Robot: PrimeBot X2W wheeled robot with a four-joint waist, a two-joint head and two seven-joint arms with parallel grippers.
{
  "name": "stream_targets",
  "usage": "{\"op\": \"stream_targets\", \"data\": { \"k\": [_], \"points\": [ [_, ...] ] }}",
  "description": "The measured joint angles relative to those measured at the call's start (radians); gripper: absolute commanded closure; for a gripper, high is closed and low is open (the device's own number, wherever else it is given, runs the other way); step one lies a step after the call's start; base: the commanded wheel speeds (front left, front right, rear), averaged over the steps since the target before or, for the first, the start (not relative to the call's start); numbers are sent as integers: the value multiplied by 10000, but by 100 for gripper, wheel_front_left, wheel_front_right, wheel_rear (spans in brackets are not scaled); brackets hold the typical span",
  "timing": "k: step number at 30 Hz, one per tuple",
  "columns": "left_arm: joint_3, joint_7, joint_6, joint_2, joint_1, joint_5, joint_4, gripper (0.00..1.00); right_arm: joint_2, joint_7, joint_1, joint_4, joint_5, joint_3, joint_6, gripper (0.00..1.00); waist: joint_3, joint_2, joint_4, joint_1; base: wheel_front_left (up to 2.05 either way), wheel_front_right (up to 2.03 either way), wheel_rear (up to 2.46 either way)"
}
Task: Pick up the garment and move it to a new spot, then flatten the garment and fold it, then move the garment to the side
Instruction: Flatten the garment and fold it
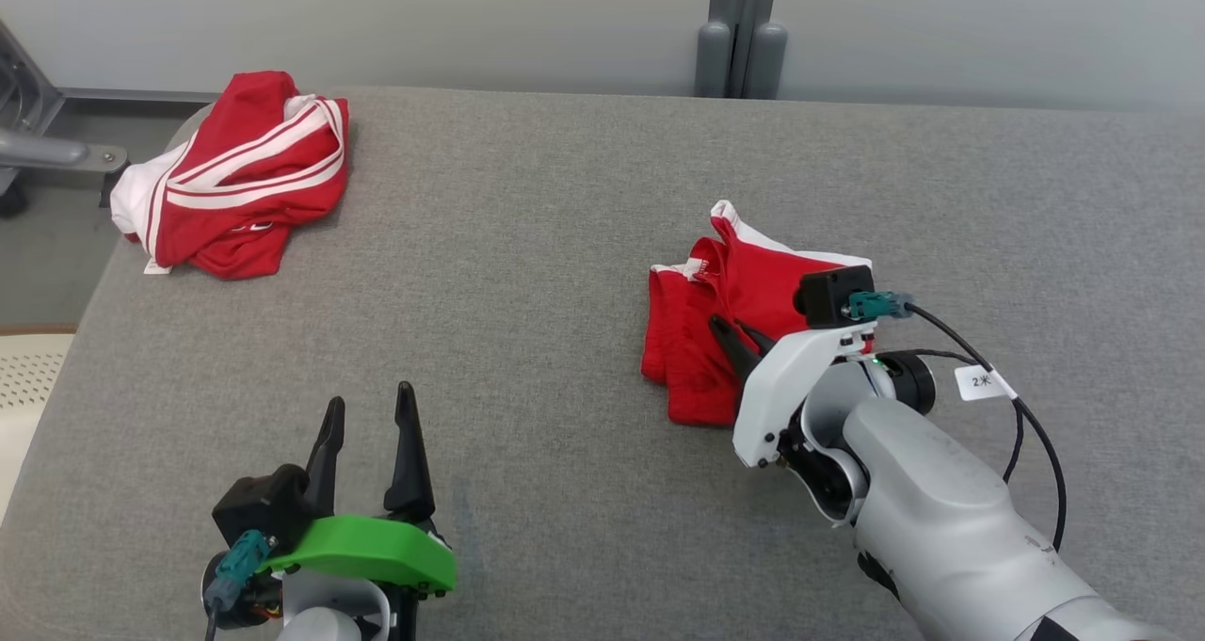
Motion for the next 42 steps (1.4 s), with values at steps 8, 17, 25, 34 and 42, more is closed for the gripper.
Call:
{"op": "stream_targets", "data": {
  "k": [8,17,25,34,42],
  "points": [
    [67,-33,-48,-98,-46,0,84,0,29,-86,-262,270,182,859,-2,100,123,0,108,0,0,0,0],
    [-48,-35,-144,-184,-88,84,174,0,56,-731,-265,-372,780,1990,0,0,85,0,-211,0,0,0,0],
    [-359,-46,-217,-290,-85,163,234,0,-320,-1680,-265,-568,802,1758,0,0,13,0,-613,0,0,0,0],
    [-460,-48,-219,-368,-81,197,209,0,-821,-2090,-69,-267,215,658,0,0,75,0,-907,0,0,0,0],
    [-322,-50,-240,-376,-70,385,90,0,-1131,-2169,970,-1547,-1212,-1747,-2,0,-24,0,-1114,0,0,0,0]
  ]
}}
